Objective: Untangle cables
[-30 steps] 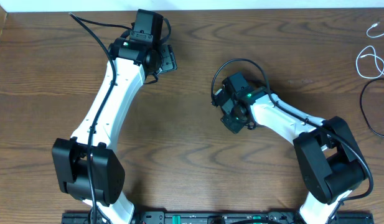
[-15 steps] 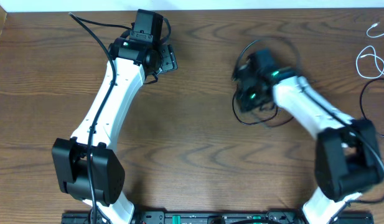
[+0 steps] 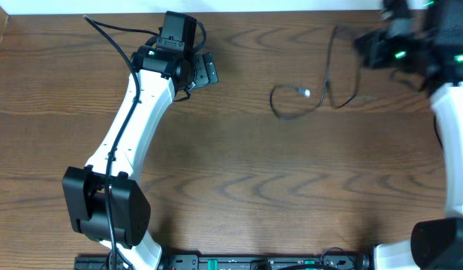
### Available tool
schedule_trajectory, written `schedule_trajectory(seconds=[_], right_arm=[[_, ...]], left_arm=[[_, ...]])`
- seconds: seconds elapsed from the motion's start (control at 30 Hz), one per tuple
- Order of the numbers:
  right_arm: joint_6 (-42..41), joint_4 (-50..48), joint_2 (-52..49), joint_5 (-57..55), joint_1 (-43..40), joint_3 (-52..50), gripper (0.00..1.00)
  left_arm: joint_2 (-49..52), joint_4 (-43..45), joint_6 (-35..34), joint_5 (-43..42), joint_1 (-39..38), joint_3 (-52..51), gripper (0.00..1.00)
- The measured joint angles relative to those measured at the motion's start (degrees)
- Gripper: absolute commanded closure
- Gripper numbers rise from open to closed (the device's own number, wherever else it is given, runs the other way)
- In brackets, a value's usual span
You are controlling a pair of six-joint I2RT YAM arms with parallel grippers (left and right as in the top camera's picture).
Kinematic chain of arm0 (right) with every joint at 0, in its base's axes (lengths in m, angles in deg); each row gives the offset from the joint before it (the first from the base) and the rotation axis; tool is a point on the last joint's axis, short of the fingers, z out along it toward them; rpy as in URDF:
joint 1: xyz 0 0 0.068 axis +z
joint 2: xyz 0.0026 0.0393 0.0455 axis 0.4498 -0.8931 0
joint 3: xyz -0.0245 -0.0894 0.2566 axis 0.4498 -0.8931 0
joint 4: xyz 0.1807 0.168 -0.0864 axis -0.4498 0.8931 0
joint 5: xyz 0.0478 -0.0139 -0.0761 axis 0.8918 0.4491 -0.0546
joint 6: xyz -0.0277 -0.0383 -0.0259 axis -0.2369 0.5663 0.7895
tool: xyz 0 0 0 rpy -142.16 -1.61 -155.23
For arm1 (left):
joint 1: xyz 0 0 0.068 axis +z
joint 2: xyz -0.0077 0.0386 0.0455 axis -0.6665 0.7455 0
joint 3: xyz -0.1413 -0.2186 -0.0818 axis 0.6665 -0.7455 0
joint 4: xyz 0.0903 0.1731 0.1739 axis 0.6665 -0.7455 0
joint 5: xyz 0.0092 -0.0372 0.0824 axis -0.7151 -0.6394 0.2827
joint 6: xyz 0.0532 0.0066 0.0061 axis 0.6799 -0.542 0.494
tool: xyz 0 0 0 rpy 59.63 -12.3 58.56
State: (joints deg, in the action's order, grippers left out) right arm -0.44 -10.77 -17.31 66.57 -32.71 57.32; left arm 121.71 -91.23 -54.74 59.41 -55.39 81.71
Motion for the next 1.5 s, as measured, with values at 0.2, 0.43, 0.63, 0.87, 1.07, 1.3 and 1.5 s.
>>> schedule_trajectory(seconds=[0.2, 0.43, 0.63, 0.87, 1.07, 1.3, 1.5], right_arm=[[-2.14, 1.36, 0.04, -4.15, -6.78, 13.86, 0.99], [-3.37, 0.74, 0.52, -11.45, -14.34, 22.91, 0.99], [-6.78, -1.05, 0.79, -14.12, -23.3, 23.8, 0.99], [-13.62, -5.38, 0.79, -14.73, -32.22, 23.8, 0.99], [-18.49, -6.1, 0.79, -14.95, -39.93, 23.8, 0.99], [-21.03, -5.88, 0.87, -15.28, -46.53, 22.8, 0.99], [-22.67, -7.52, 1.09, -19.58, -48.65, 14.45, 0.99]], left_arm=[[0.0, -0.02, 0.02, 0.0, 0.0, -0.02, 0.02], [0.0, -0.02, 0.02, 0.0, 0.0, 0.0, 0.02], [0.0, 0.0, 0.02, 0.0, 0.0, 0.0, 0.02], [0.0, -0.02, 0.02, 0.0, 0.0, 0.0, 0.02], [0.0, 0.0, 0.02, 0.0, 0.0, -0.02, 0.02], [0.0, 0.0, 0.02, 0.0, 0.0, 0.0, 0.02], [0.0, 0.0, 0.02, 0.0, 0.0, -0.02, 0.02]])
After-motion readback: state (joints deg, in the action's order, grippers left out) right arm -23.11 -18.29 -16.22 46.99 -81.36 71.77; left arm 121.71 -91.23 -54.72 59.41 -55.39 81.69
